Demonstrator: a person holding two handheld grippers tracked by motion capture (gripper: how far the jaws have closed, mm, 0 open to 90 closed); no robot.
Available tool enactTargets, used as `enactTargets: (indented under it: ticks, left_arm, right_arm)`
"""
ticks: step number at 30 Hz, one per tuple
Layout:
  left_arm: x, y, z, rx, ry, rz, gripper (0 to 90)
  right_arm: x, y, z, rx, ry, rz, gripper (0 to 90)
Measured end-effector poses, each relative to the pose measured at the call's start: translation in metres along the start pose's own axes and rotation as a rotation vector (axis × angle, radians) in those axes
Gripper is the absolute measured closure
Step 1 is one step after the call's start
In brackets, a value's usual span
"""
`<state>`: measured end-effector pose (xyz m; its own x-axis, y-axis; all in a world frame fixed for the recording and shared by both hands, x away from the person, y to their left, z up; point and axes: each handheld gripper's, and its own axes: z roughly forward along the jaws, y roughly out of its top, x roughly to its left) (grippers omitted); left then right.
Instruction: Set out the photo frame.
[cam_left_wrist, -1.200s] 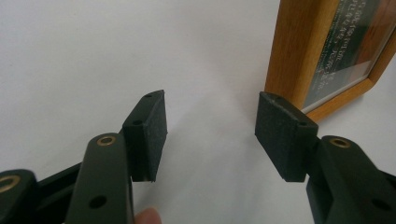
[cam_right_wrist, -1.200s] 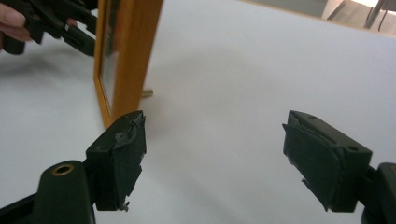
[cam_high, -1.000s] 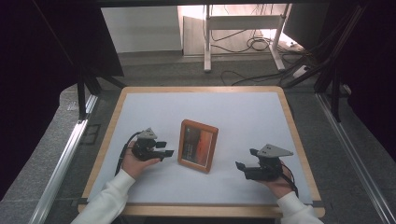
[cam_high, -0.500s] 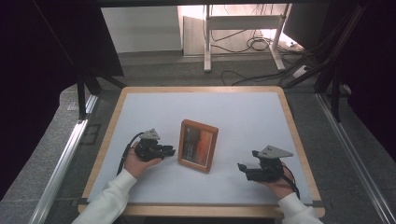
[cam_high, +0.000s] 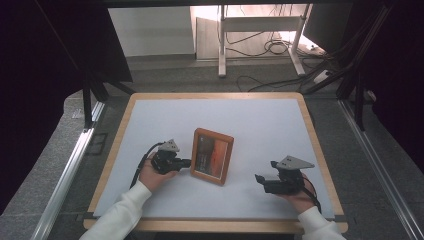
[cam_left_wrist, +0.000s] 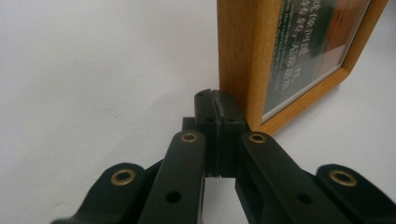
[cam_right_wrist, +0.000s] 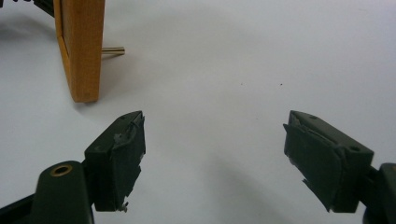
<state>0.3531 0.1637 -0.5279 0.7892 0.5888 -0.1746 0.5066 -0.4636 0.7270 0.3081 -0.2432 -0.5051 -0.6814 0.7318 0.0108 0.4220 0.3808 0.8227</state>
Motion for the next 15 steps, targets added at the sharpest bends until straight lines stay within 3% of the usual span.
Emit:
enactTargets:
  ticks: [15]
  left_arm:
    - [-0.0029, -0.0021, 0.0001, 0.008, -0.007, 0.009, 89.9]
  right_arm:
    - [0.0013, 0.0001, 0.001, 0.001, 0.005, -0.009, 21.1]
